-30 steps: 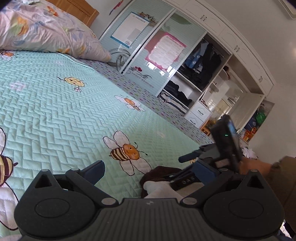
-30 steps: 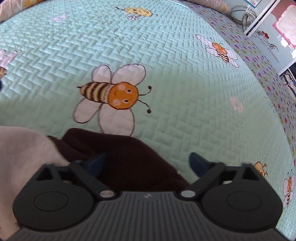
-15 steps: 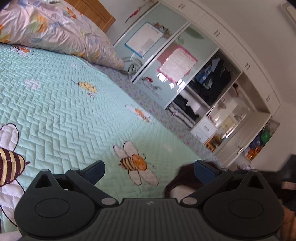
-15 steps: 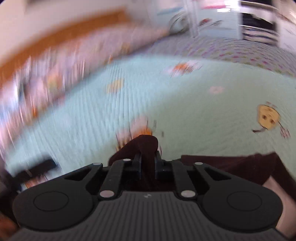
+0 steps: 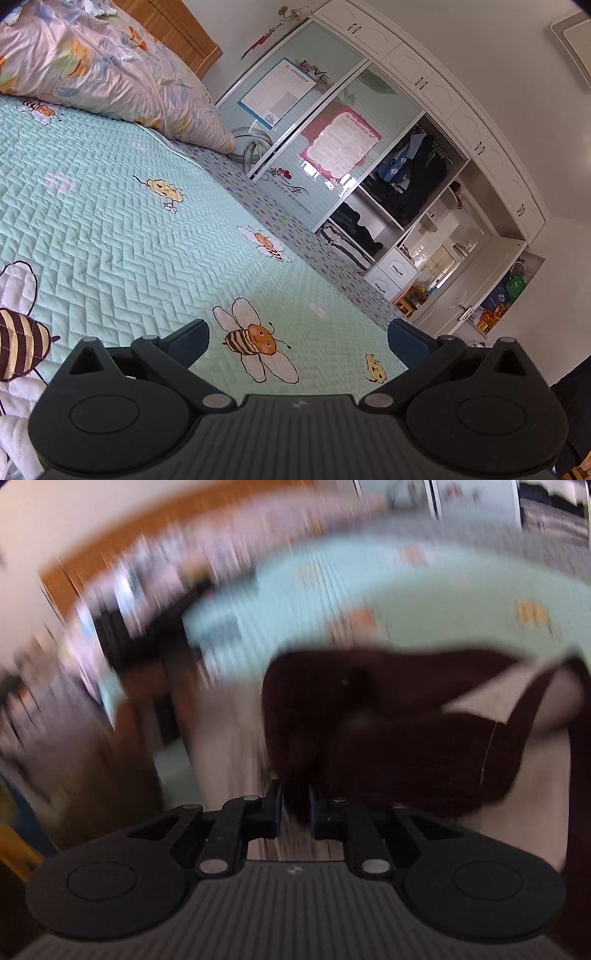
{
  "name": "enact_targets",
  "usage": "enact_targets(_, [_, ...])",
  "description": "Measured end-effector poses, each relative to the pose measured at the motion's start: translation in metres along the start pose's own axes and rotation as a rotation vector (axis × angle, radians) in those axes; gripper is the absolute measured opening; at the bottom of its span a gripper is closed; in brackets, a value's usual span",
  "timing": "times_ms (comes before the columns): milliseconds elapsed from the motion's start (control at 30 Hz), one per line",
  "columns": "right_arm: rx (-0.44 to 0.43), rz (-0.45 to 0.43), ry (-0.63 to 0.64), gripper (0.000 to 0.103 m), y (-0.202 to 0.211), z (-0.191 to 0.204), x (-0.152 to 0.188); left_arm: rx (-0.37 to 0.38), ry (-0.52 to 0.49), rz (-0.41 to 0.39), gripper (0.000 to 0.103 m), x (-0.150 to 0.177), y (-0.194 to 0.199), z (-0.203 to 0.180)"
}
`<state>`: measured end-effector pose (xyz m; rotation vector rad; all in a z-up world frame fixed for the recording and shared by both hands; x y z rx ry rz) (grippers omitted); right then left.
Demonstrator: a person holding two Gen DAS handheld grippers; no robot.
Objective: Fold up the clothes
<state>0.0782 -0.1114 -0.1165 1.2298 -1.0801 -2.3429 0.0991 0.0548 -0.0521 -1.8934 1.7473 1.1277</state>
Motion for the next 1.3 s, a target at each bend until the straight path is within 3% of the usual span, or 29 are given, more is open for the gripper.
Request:
enact_targets(67, [-0.014, -0.016, -0.055, 0.019, 0.001, 0.003, 0.016, 0.002, -0.016, 0.010, 0.102, 0.003, 0.000, -0.002])
enact_targets(133, [-0.058, -0.132, -0.137, 0.029, 0.020, 0.002, 0.003, 0.002, -0.033, 0.022, 0.102, 0.007, -0.001, -0.003])
enact_targets(233, [-0.127, -0.316, -0.258, 0.058, 0.051, -0.010, -0.034, 0.005, -0.054, 0.029, 0.102, 0.011, -0.001, -0.006])
enact_targets(267, [-0.138, -0.381, -0.309, 0.076, 0.061, -0.018, -0.047, 0.007, -0.058, 0.029, 0.102, 0.011, -0.001, -0.006])
enact_targets(300, [-0.128, -0.437, -0.380, 0.084, 0.066, -0.032, -0.057, 0.010, -0.061, 0.029, 0.102, 0.011, -0.001, -0.007])
enact_targets(367, [-0.092, -0.513, -0.540, 0.086, 0.068, -0.065, -0.076, 0.016, -0.064, 0.029, 0.102, 0.012, -0.002, -0.008])
enact_targets(433, [-0.020, -0.479, -0.678, 0.085, 0.051, -0.097, -0.083, 0.023, -0.068, 0.033, 0.102, 0.013, -0.003, -0.009])
enact_targets(500, [0.031, -0.407, -0.801, 0.082, 0.026, -0.124, -0.084, 0.025, -0.071, 0.036, 0.102, 0.014, -0.005, -0.009])
enact_targets(600, [-0.058, -0.356, -0.930, 0.081, -0.010, -0.135, -0.080, 0.028, -0.073, 0.043, 0.102, 0.016, -0.008, -0.009])
enact_targets(833, [-0.252, -0.475, -0.971, 0.081, -0.048, -0.135, -0.124, 0.016, -0.069, 0.054, 0.102, 0.019, -0.014, -0.008])
enact_targets(967, [-0.316, -0.522, -0.937, 0.055, -0.064, -0.136, -0.149, 0.017, -0.065, 0.048, 0.102, 0.017, -0.013, -0.007])
enact_targets(1033, [-0.324, -0.548, -0.948, 0.030, -0.065, -0.139, -0.154, 0.017, -0.061, 0.043, 0.102, 0.016, -0.012, -0.007])
enact_targets(1067, [-0.321, -0.566, -0.956, 0.008, -0.064, -0.140, -0.156, 0.018, -0.059, 0.042, 0.102, 0.016, -0.012, -0.007])
enact_targets(1300, [-0.245, -0.752, -0.930, 0.004, -0.009, -0.157, -0.171, 0.020, -0.028, 0.038, 0.102, 0.011, -0.011, -0.001])
Point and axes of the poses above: each gripper's, at about its wrist camera, not at the fingertips, and y roughly against the way its jaws point, z to its left, x to its underside, the point moved 9 cm from there along -y, roughly the way its jaws point, and after that the axes turned 5 degrees about -x, right-handed, at the moved point
